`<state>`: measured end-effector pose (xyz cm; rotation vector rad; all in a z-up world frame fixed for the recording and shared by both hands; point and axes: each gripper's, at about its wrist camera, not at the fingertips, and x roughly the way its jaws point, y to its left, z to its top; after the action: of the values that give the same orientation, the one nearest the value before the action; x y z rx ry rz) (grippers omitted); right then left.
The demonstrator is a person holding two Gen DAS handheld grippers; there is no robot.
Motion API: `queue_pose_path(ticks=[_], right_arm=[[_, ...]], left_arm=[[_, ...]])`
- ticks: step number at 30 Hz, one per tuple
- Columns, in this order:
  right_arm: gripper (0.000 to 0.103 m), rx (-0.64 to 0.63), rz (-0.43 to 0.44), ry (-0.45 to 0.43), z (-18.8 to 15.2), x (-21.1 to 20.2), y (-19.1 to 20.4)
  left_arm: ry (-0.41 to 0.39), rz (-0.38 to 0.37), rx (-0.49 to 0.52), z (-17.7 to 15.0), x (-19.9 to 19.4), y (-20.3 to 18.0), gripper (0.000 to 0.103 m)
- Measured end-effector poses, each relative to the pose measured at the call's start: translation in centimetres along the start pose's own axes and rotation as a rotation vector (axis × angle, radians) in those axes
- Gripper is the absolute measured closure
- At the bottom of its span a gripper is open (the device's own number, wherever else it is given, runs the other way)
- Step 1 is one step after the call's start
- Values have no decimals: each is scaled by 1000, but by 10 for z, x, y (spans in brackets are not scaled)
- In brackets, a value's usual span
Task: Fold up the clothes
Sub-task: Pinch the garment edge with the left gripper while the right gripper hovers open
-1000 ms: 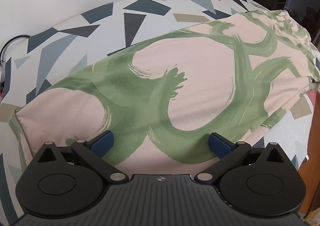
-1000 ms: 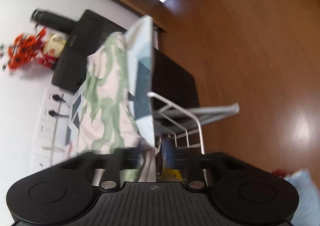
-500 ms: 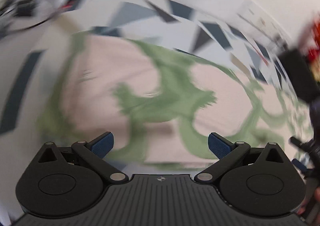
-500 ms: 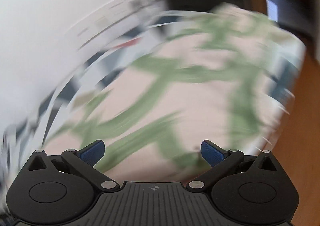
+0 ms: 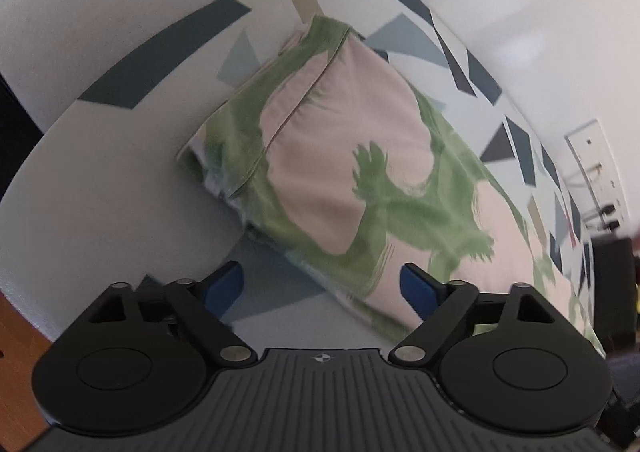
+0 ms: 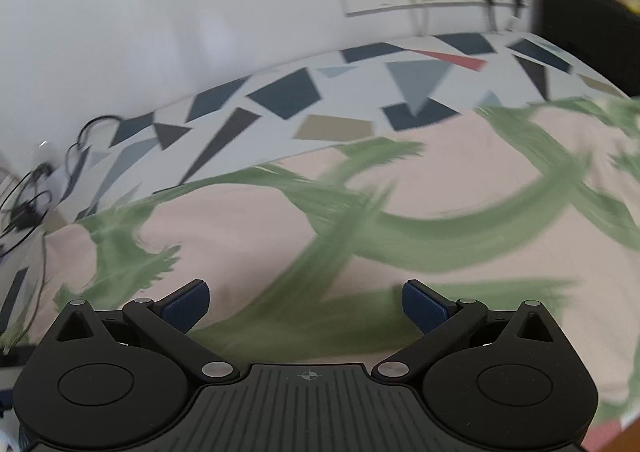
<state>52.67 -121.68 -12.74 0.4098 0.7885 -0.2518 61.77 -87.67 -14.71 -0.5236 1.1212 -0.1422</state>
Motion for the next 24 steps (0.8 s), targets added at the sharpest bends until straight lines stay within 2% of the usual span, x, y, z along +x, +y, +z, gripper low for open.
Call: queue_pose_path(ticks=[3,5,6,7,9,12,14,15,16,17,18,19,20,22,24], right_arm=[[1,-7,27,6,9,1,-7],[1,-8,38,17,13,3,-13],[1,-7,40,21,14,4,-17],[1,-4,40,24,15,4,-21],[1,8,42,30,17,5,-30],[1,43,37,44,19,6,-44],[1,62,29,51,20,7,-51],[1,68,25,54,20,7,-53],[1,73,22,58,21,8,-55],[1,77,17,60,21,8,-57],[1,79,9,63,21,9,-57],[1,78,-3,68,21,11,-57],[1,72,-22,78,21,14,-57],[1,26,-89,106,20,20,-52],[1,-48,-173,125,18,25,-43]], left_arm=[[-53,27,-19,0,5,-9,12],[-85,-4,-47,1,7,-13,23],[-96,-31,-58,2,7,-15,36],[-102,-47,-61,3,9,-17,44],[-110,-50,-51,6,12,-22,52],[-123,-71,-62,7,15,-24,52],[-140,-86,-40,5,17,-25,40],[-147,-93,-25,4,18,-27,30],[-152,-96,-10,4,18,-29,31],[-161,-69,5,4,18,-32,35],[-171,-31,20,4,18,-36,74],[-165,-27,5,6,18,-34,95],[-155,-34,-19,9,18,-30,96],[-160,-99,-93,14,12,-20,96],[-198,-121,-72,20,0,-18,96]])
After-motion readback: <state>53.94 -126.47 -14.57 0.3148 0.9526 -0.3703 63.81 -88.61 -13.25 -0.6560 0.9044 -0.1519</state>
